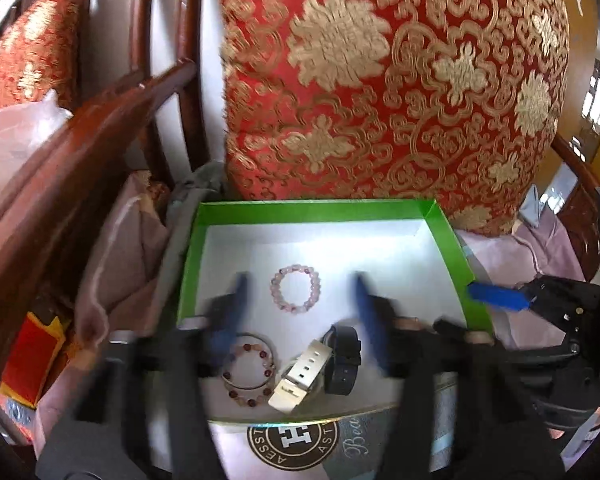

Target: Organize jewelry

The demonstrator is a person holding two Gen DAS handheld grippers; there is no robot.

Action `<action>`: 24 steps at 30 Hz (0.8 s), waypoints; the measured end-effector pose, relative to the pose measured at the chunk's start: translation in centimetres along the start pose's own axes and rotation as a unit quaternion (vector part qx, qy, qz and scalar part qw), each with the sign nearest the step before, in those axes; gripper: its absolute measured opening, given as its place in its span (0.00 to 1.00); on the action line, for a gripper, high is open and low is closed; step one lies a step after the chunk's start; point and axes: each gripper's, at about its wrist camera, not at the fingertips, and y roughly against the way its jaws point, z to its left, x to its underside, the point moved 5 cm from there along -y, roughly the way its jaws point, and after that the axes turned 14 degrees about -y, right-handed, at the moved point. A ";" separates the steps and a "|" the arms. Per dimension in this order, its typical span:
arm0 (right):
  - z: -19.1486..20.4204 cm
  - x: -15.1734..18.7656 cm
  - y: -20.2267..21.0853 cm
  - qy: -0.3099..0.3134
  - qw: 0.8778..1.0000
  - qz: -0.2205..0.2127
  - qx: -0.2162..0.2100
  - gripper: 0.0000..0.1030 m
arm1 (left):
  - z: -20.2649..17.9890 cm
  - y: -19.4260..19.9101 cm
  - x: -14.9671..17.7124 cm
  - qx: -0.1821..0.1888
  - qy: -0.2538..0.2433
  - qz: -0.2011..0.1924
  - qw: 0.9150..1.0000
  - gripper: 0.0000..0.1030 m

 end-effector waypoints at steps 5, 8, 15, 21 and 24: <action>0.4 0.3 2.3 0.009 0.999 -0.036 0.004 0.84 | -0.1 1.8 1.2 -0.017 0.017 -0.017 1.000 0.82; 0.1 0.7 2.8 0.003 0.999 -0.037 0.011 0.93 | -0.6 2.5 2.2 -0.019 0.019 -0.013 1.000 0.89; -0.3 1.3 2.1 -0.008 0.999 -0.027 0.022 0.96 | -0.8 3.9 4.3 -0.026 0.053 0.033 0.998 0.98; -0.1 2.0 1.5 -0.021 1.000 0.004 0.009 0.96 | -1.5 5.1 4.4 -0.037 0.033 0.051 0.997 0.98; 0.1 2.0 2.2 -0.016 1.000 0.001 0.016 0.96 | -1.8 5.4 4.4 -0.044 0.030 0.057 0.997 0.98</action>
